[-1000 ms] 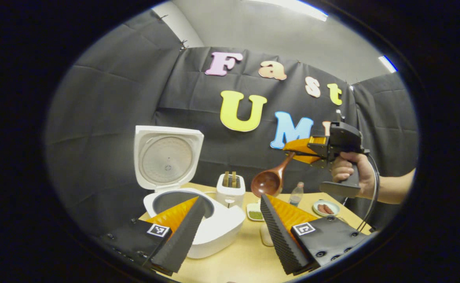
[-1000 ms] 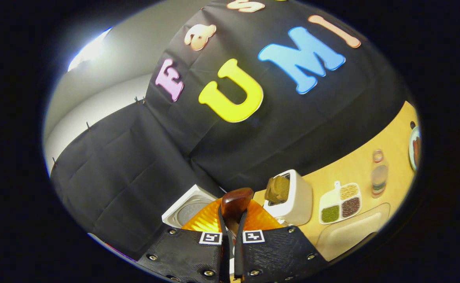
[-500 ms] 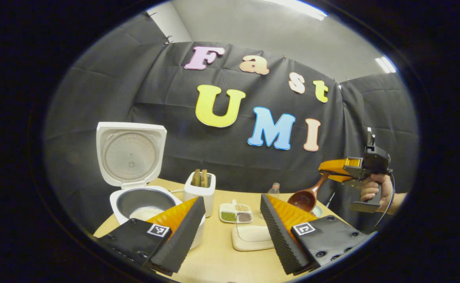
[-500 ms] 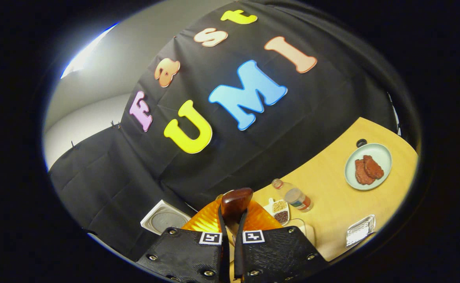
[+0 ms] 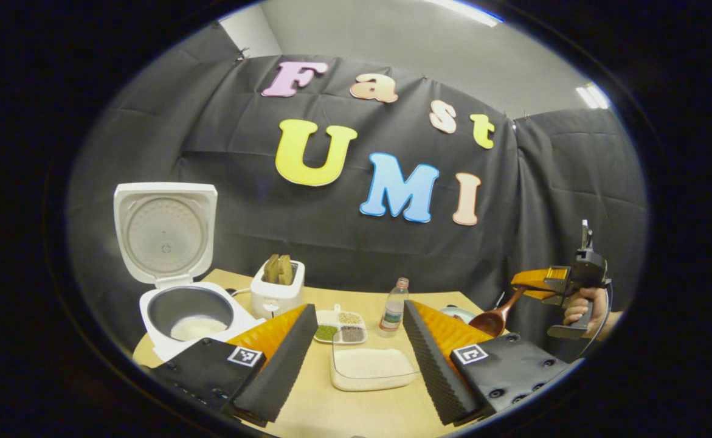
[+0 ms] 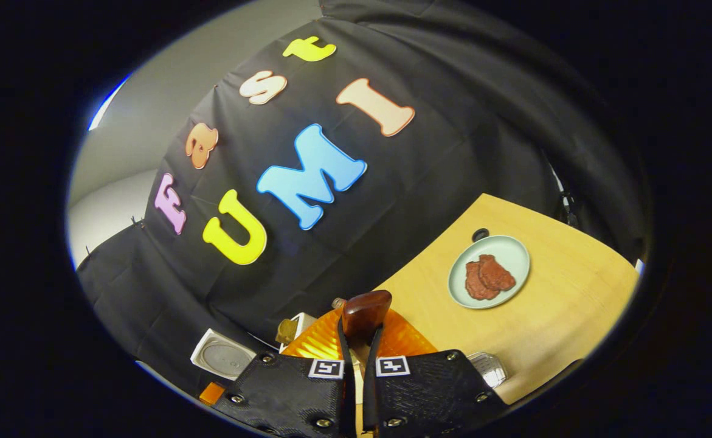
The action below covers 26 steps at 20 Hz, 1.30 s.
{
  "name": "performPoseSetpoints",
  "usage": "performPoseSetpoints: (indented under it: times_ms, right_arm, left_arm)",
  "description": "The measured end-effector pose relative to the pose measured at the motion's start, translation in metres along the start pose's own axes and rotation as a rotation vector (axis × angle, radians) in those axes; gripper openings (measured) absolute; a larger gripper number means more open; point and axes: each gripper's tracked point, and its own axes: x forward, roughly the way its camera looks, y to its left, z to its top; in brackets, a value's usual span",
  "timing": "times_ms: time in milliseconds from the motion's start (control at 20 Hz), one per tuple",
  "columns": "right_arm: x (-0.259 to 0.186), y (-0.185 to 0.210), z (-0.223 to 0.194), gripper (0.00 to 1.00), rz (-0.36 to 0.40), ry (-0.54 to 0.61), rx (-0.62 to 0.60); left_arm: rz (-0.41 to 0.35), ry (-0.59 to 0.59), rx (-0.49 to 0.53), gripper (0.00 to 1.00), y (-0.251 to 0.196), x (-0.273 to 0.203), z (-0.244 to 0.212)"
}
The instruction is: Close the left gripper, press the button to open the rice cooker; take a wooden spoon from the chopstick holder with the right hand, scoop a spoonful of rice and pour it into the rice cooker, then put the wooden spoon back into the chopstick holder.
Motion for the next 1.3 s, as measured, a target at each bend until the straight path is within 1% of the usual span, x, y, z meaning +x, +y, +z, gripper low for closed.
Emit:
performPoseSetpoints:
  times_ms: [50, 100, 250, 350, 450, 500, 600, 750, 850, 900, 1000, 1200, 1250, 1300]
  right_arm:
    - [0.000, -0.011, 0.001, 0.05, -0.025, -0.002, -0.006]
    - [0.001, -0.020, -0.002, 0.05, -0.045, -0.004, -0.012]
    - [0.005, -0.037, -0.006, 0.05, -0.080, 0.002, -0.026]
    - [0.007, -0.052, -0.008, 0.05, -0.108, 0.006, -0.054]
    - [0.007, -0.061, -0.012, 0.05, -0.138, 0.010, -0.097]
    - [0.009, -0.066, -0.016, 0.05, -0.151, 0.018, -0.119]
    - [0.016, -0.076, -0.027, 0.05, -0.171, 0.049, -0.143]
    - [0.027, -0.093, -0.042, 0.05, -0.205, 0.083, -0.155]
    - [0.034, -0.105, -0.054, 0.05, -0.231, 0.102, -0.183]
    - [0.037, -0.110, -0.060, 0.05, -0.242, 0.111, -0.196]
    - [0.041, -0.109, -0.066, 0.05, -0.229, 0.110, -0.199]
    - [0.043, -0.115, -0.071, 0.05, -0.241, 0.080, -0.257]
    - [0.040, -0.117, -0.068, 0.08, -0.247, 0.070, -0.299]
    - [0.037, -0.122, -0.068, 0.13, -0.254, 0.075, -0.353]
  left_arm:
    - [-0.004, 0.003, 0.007, 0.98, -0.003, 0.001, 0.000]
    - [-0.007, 0.006, 0.014, 0.96, -0.007, 0.003, 0.000]
    - [-0.014, 0.013, 0.032, 0.98, -0.014, 0.004, 0.001]
    - [-0.015, 0.019, 0.042, 0.98, -0.017, 0.005, 0.002]
    - [-0.013, 0.024, 0.049, 0.96, -0.018, 0.005, 0.004]
    - [-0.010, 0.026, 0.054, 0.98, -0.019, 0.005, 0.004]
    - [0.000, 0.029, 0.058, 0.96, -0.019, 0.002, 0.005]
    - [0.016, 0.034, 0.040, 0.96, -0.026, 0.003, 0.003]
    - [0.020, 0.037, 0.043, 0.96, -0.032, 0.002, 0.004]
    - [0.020, 0.037, 0.050, 0.98, -0.035, 0.002, 0.004]
    - [0.022, 0.038, 0.067, 0.96, -0.039, 0.002, 0.006]
    - [0.019, 0.040, 0.084, 0.98, -0.045, 0.004, 0.006]
    - [0.016, 0.039, 0.083, 0.98, -0.048, 0.004, 0.007]
    - [0.014, 0.037, 0.083, 0.96, -0.051, 0.005, 0.007]
